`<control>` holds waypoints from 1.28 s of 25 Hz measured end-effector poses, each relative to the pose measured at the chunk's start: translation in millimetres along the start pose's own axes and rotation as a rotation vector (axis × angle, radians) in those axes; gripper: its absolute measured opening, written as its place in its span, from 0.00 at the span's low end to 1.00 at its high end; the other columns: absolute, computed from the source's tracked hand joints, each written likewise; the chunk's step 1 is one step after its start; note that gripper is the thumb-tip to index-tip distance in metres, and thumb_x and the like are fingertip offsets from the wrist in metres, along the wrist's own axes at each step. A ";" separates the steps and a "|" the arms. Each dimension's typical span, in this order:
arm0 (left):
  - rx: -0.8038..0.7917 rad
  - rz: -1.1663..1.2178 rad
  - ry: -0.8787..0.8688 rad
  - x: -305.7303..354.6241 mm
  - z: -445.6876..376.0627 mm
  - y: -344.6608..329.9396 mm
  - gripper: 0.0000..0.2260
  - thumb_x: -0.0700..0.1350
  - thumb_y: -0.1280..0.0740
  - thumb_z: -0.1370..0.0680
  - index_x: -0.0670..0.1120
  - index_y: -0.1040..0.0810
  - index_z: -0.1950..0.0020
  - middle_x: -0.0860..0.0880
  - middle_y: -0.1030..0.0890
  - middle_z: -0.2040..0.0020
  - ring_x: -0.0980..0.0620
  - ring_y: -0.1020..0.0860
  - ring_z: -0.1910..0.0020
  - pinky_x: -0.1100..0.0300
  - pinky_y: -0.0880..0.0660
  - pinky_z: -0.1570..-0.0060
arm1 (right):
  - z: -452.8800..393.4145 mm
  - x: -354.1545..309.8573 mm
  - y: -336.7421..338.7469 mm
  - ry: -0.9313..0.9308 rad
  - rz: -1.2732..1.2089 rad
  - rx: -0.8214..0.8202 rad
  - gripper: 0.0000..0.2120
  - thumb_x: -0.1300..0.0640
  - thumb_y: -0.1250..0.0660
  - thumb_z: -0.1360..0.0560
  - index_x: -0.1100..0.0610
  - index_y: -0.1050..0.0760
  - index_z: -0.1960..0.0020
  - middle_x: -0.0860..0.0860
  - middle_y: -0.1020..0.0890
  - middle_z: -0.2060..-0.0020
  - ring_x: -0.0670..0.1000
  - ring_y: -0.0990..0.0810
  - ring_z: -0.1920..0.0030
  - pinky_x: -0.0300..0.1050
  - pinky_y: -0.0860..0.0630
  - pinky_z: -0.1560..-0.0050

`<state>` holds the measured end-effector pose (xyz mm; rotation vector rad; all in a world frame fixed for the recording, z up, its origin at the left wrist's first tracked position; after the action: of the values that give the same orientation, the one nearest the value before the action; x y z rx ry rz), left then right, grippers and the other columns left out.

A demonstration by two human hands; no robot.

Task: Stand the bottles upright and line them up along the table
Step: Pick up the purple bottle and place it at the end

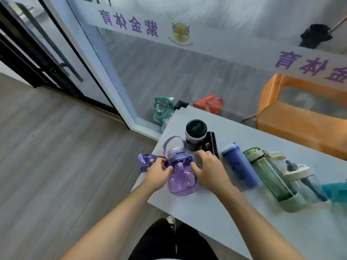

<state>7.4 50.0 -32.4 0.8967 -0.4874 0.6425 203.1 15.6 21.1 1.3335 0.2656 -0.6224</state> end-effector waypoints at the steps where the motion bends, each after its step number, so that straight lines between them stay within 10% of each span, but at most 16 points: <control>1: -0.003 0.094 0.082 -10.1 -7.6 -5.3 0.19 0.49 0.34 0.22 0.44 0.29 0.32 0.48 0.22 0.43 0.48 0.23 0.42 0.56 0.28 0.44 | -6.4 3.1 -16.8 -0.037 0.000 -0.093 0.21 0.46 0.37 0.23 0.54 0.28 0.33 0.57 0.22 0.42 0.61 0.23 0.41 0.54 0.26 0.42; 8: -0.172 0.607 0.349 -35.5 -21.4 -32.7 0.17 0.49 0.36 0.19 0.48 0.27 0.31 0.50 0.18 0.46 0.51 0.20 0.55 0.54 0.21 0.55 | -22.4 5.6 -56.1 -0.254 -0.239 -0.312 0.23 0.43 0.32 0.27 0.52 0.24 0.36 0.54 0.21 0.42 0.56 0.21 0.41 0.49 0.25 0.38; 18: -0.067 0.549 -0.027 -20.1 -32.7 47.5 0.26 0.35 0.27 0.26 0.49 0.27 0.30 0.52 0.19 0.38 0.60 0.21 0.42 0.69 0.23 0.52 | -33.7 -38.4 -64.7 -0.211 -0.613 -0.170 0.32 0.56 0.28 0.31 0.45 0.33 0.29 0.44 0.23 0.38 0.44 0.23 0.39 0.42 0.26 0.38; 25: -0.018 0.438 -0.234 -7.9 -50.2 79.4 0.27 0.33 0.27 0.29 0.49 0.26 0.33 0.53 0.21 0.38 0.59 0.23 0.37 0.65 0.25 0.40 | -43.9 -58.4 -66.3 -0.310 -0.831 -0.092 0.15 0.43 0.40 0.19 0.48 0.24 0.38 0.45 0.18 0.44 0.45 0.21 0.41 0.40 0.29 0.43; 29: 0.014 0.676 -0.083 -13.8 -53.5 79.1 0.16 0.47 0.28 0.29 0.51 0.23 0.42 0.48 0.18 0.43 0.48 0.20 0.42 0.52 0.22 0.41 | -38.6 -55.8 -65.9 -0.410 -0.956 0.056 0.15 0.42 0.43 0.18 0.45 0.20 0.47 0.42 0.16 0.50 0.40 0.20 0.47 0.35 0.27 0.49; 32: -0.017 0.797 0.009 -12.5 -57.9 75.5 0.18 0.57 0.30 0.25 0.53 0.22 0.38 0.50 0.16 0.45 0.52 0.17 0.47 0.52 0.20 0.47 | -38.9 -50.0 -69.5 -0.520 -1.018 0.173 0.15 0.42 0.41 0.19 0.45 0.19 0.57 0.43 0.15 0.57 0.46 0.18 0.52 0.50 0.20 0.44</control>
<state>-46.7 129.3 -29.5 0.6629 -0.8499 1.3602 130.0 59.1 -19.0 1.0841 0.4673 -1.8445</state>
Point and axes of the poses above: each hand's wrist, its own z-axis away from the middle knuckle, its own y-axis out of the back of the hand, x = y × z, the point moved 6 cm from there along -z, towards the middle knuckle
